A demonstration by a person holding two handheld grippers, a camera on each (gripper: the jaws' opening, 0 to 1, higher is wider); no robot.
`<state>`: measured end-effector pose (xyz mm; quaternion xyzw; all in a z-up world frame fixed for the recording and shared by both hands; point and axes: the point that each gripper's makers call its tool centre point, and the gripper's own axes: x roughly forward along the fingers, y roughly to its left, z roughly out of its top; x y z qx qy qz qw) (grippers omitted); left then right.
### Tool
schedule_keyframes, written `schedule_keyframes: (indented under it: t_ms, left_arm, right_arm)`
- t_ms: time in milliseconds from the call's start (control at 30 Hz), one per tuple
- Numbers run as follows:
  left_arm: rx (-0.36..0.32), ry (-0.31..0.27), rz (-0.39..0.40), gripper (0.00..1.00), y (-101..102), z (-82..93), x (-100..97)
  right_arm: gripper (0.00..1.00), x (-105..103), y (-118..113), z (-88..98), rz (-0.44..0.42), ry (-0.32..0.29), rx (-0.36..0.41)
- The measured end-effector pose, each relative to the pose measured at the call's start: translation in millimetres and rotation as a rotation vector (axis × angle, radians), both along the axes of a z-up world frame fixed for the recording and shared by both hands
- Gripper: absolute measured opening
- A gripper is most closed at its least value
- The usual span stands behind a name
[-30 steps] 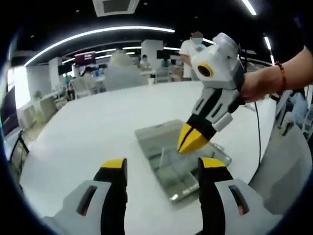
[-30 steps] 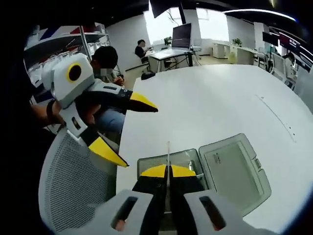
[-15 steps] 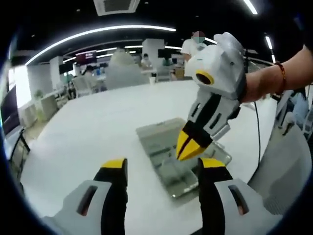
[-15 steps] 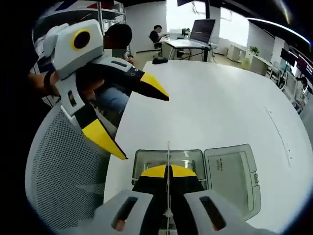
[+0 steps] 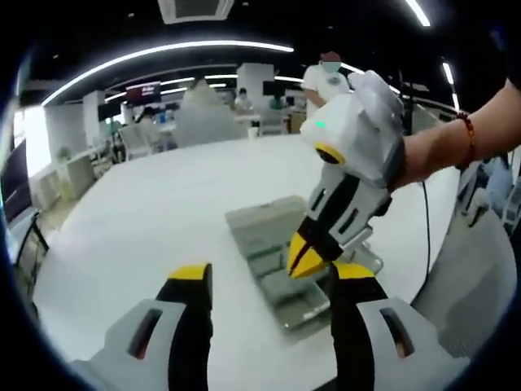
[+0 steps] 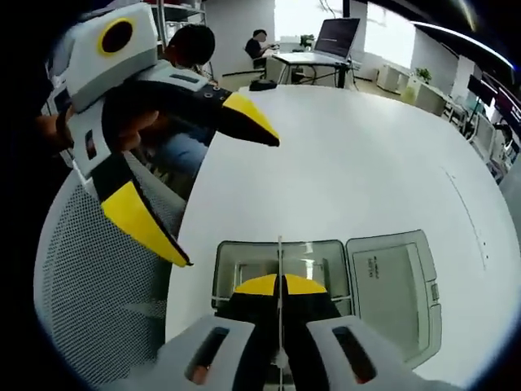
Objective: Insert the divider into the dual guide fixture by aligning both edges with the guide slots and pushing it downward to the bottom, including one-sided entry, uneven engagement, binding, and posture correction.
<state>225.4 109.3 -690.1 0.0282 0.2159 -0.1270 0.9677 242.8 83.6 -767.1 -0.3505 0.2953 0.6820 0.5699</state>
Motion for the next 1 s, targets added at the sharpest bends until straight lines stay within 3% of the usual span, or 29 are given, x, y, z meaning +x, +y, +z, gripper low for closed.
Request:
schedule_keyframes:
  t_ms: [633, 1000]
  left_arm:
    - [-0.001, 0.011, -0.001, 0.57, -0.6, -2.6, -3.3]
    - [-0.002, 0.021, -0.003, 0.57, -4.0, -0.7, -10.5]
  right_arm:
    - [0.00, 2.3, -0.3, -16.0, 0.025, -0.039, -0.140]
    - [0.01, -1.3, -1.8, -14.3, 0.005, -0.053, -0.122]
